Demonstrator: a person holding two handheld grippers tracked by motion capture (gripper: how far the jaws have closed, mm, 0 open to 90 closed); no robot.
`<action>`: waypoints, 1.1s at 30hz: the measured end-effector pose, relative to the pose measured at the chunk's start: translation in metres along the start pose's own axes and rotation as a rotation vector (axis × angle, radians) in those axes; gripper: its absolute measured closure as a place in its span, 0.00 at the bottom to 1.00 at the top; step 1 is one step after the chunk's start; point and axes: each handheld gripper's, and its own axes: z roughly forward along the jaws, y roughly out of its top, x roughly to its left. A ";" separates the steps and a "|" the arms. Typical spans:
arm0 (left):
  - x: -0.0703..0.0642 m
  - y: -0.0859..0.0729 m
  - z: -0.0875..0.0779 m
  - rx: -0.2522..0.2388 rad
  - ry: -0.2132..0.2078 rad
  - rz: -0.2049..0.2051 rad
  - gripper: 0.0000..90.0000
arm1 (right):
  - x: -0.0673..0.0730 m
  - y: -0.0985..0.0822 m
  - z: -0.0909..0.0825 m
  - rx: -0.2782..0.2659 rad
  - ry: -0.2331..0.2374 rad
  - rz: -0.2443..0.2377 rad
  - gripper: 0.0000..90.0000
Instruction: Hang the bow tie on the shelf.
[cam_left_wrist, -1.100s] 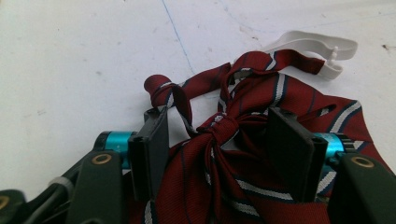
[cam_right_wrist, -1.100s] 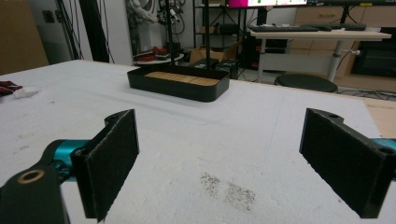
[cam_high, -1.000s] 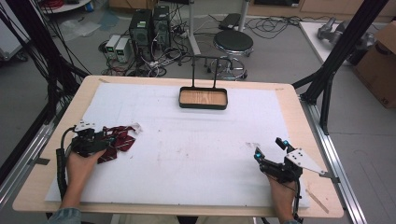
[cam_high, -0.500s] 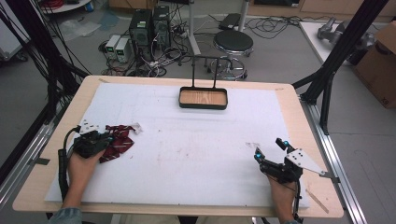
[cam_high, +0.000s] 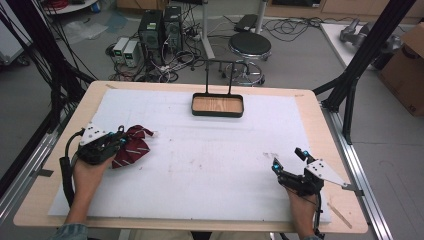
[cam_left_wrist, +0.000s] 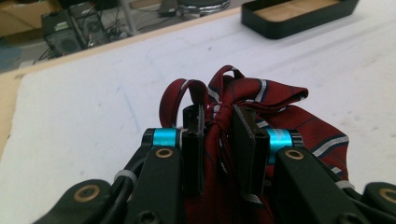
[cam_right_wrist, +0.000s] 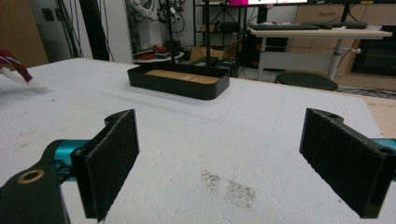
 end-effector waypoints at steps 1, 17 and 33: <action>0.000 0.000 0.000 0.000 0.000 0.000 0.82 | 0.000 0.000 0.000 0.000 0.000 0.000 0.12; -0.027 0.074 0.025 -0.053 -0.134 0.105 0.82 | -0.001 0.000 -0.001 -0.003 0.011 0.018 0.12; -0.047 0.133 0.079 -0.059 -0.248 0.191 0.82 | -0.001 0.000 0.000 -0.003 0.019 0.015 0.12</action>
